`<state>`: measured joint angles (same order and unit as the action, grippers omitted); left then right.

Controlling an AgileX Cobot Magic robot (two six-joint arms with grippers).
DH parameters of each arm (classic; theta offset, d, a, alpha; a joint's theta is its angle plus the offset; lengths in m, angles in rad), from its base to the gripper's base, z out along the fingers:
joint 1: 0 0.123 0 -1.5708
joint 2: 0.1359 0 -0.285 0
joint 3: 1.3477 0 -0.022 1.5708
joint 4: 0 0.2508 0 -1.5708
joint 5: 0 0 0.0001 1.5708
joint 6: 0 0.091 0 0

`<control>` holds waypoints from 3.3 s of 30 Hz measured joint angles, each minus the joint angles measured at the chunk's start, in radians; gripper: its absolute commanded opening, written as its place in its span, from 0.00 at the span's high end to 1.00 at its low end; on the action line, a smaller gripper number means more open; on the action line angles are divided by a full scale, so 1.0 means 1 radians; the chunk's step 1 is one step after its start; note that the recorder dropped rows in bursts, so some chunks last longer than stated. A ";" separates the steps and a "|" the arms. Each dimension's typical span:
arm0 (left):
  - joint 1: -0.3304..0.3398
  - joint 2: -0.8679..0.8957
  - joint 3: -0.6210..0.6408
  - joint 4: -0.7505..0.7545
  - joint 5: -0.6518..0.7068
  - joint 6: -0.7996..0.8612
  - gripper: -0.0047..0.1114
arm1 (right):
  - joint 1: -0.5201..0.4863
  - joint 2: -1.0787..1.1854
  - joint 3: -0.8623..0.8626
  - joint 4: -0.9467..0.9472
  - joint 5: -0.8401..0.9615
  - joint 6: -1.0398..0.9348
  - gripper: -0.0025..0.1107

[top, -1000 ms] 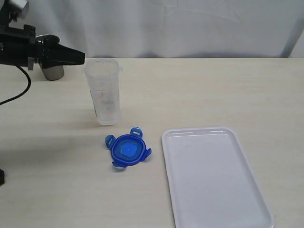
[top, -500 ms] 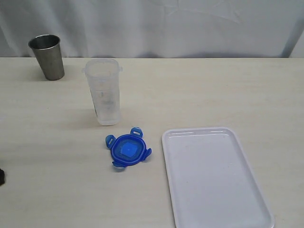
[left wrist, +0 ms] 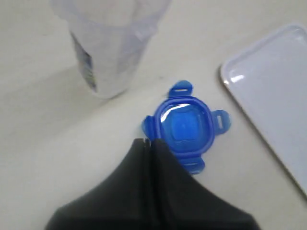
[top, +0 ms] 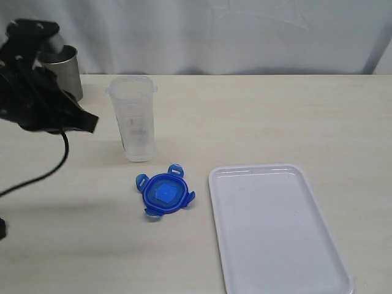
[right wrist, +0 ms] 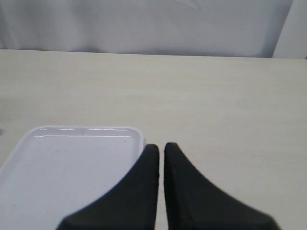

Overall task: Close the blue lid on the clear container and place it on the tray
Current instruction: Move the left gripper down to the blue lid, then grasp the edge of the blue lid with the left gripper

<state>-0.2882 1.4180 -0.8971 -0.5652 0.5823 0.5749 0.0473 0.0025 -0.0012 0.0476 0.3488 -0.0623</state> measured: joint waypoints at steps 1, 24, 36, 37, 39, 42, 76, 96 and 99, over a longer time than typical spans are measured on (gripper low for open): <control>-0.014 0.009 0.043 -0.083 -0.038 0.069 0.84 | 0.000 0.000 0.000 0.000 0.000 0.000 0.94; -0.119 0.468 0.072 -0.700 -0.295 0.795 0.52 | 0.000 0.000 0.000 0.000 0.000 0.000 0.94; -0.119 0.556 0.006 -0.797 -0.261 0.872 0.52 | 0.000 0.000 0.000 0.000 0.000 0.000 0.94; -0.119 0.557 0.006 -0.799 -0.261 0.874 0.53 | 0.000 0.000 0.000 0.000 0.000 0.000 0.94; -0.119 0.557 0.006 -0.801 -0.261 0.880 0.59 | 0.000 0.000 0.000 0.000 0.000 0.000 0.94; -0.119 0.557 0.006 -0.801 -0.257 0.883 0.70 | 0.000 0.000 0.000 0.000 0.000 0.000 0.94; -0.119 0.426 0.042 0.309 -0.144 -0.248 0.55 | 0.000 0.000 0.000 0.000 0.000 0.000 0.94; -0.119 0.426 0.045 0.296 -0.256 -0.256 0.66 | 0.000 0.000 0.000 0.000 0.000 0.000 0.94; -0.119 0.426 0.040 0.296 -0.264 -0.256 0.73 | 0.000 0.000 0.000 0.000 0.000 0.000 0.94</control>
<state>-0.4068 1.8441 -0.8567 -0.2694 0.3181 0.3187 0.0473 0.0025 -0.0012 0.0476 0.3488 -0.0623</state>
